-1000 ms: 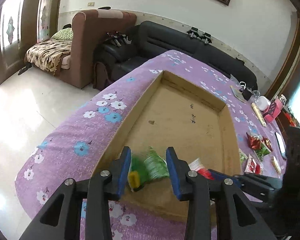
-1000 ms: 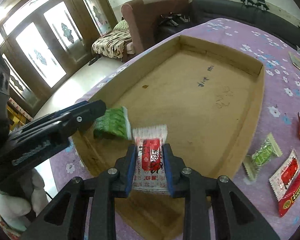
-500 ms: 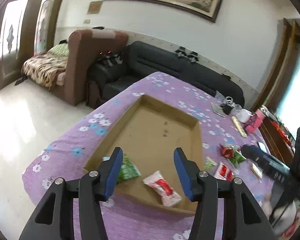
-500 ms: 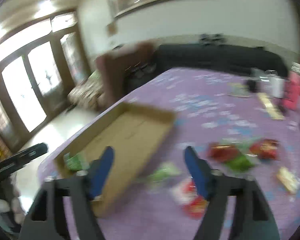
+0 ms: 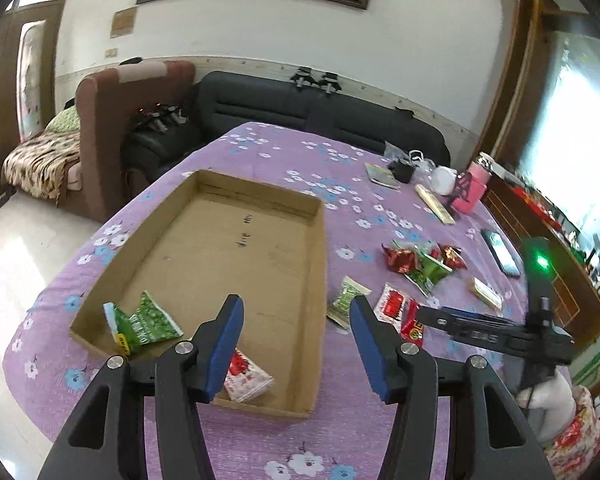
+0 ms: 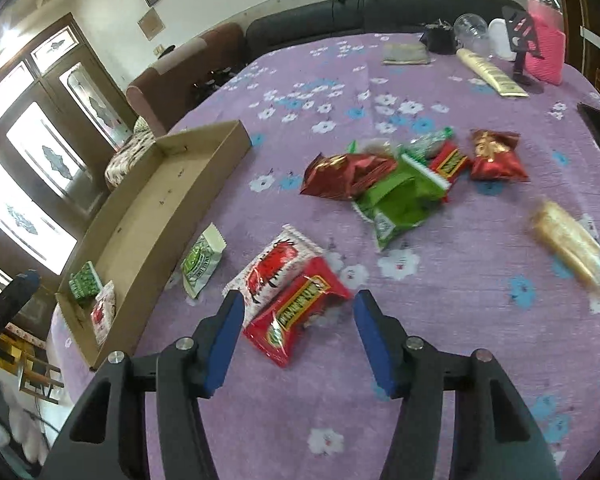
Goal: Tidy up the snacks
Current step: 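Drop the green bag and white candy into the cardboard tray with both tools, then grasp the red candy with the right tool while the left tool grasps a white-red candy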
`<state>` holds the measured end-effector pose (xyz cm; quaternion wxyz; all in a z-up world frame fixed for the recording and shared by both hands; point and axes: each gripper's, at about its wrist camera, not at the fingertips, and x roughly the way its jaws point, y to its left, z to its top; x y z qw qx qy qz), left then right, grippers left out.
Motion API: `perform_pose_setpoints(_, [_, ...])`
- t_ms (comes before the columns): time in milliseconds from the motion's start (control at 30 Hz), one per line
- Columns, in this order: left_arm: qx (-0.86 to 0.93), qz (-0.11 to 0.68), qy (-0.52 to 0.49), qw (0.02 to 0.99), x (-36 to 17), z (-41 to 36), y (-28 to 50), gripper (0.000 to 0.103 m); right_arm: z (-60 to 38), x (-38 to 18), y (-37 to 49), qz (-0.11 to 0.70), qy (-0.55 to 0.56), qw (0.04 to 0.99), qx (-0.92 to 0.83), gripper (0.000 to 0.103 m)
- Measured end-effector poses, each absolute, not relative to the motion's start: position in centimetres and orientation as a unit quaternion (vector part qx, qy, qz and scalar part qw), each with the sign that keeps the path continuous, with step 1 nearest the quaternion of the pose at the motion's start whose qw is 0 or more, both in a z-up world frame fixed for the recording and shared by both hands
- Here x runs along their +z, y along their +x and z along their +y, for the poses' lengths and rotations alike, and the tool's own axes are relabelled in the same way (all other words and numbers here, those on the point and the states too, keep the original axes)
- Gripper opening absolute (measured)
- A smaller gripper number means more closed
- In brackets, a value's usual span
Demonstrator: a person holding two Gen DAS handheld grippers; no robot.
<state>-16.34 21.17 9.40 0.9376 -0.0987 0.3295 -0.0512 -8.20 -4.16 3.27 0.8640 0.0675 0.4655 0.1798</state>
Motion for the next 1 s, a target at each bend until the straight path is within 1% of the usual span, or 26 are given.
perform_pose_setpoints(33, [-0.055,0.33,-0.095,0.938,9.4,20.9,-16.3,0.058,-3.9,3.1,-8.1,0.468,0.064,0.864,0.174,0.057])
perform_pose_setpoints(67, [-0.058,0.33,-0.093,0.938,9.4,20.6,-16.3,0.058,-3.6,2.8,-7.8,0.472,0.057,0.864,0.164,0.053])
perform_pose_setpoints(100, [-0.062,0.331,-0.091,0.937,9.4,20.4,-16.2,0.058,-3.3,2.4,-7.5,0.477,0.054,0.863,0.155,0.049])
perform_pose_setpoints(133, [-0.067,0.332,-0.088,0.937,9.3,20.0,-16.2,0.058,-3.1,2.0,-7.2,0.482,0.054,0.861,0.15,0.038])
perform_pose_setpoints(167, [-0.073,0.334,-0.085,0.936,9.2,19.6,-16.1,0.058,-3.5,2.1,-7.2,0.477,0.055,0.865,0.148,0.036])
perform_pose_setpoints(200, [-0.079,0.336,-0.083,0.935,9.1,19.3,-16.0,0.058,-3.6,2.0,-7.2,0.478,0.055,0.864,0.147,0.032])
perform_pose_setpoints(233, [-0.087,0.339,-0.08,0.933,9.0,18.9,-15.9,0.058,-4.0,2.0,-7.2,0.479,0.057,0.863,0.148,0.016])
perform_pose_setpoints(433, [-0.141,0.358,-0.055,0.921,7.9,15.2,-14.3,0.058,-6.4,2.2,-7.5,0.471,0.04,0.874,0.115,0.017])
perform_pose_setpoints(533, [-0.164,0.372,-0.028,0.913,7.3,12.9,-12.5,0.058,-8.4,2.1,-7.3,0.451,0.044,0.886,0.103,0.017])
perform_pose_setpoints(667, [-0.194,0.398,0.023,0.896,5.7,9.2,-9.2,0.058,-10.3,1.7,-7.3,0.436,0.085,0.887,0.124,0.017])
perform_pose_setpoints(767, [-0.214,0.417,0.055,0.882,4.4,6.9,-6.7,0.058,-10.4,1.6,-7.1,0.433,0.089,0.887,0.13,0.017])
perform_pose_setpoints(1000, [-0.223,0.455,0.112,0.855,2.0,4.8,-3.3,0.058,-10.7,1.5,-6.8,0.436,0.104,0.883,0.141,0.017])
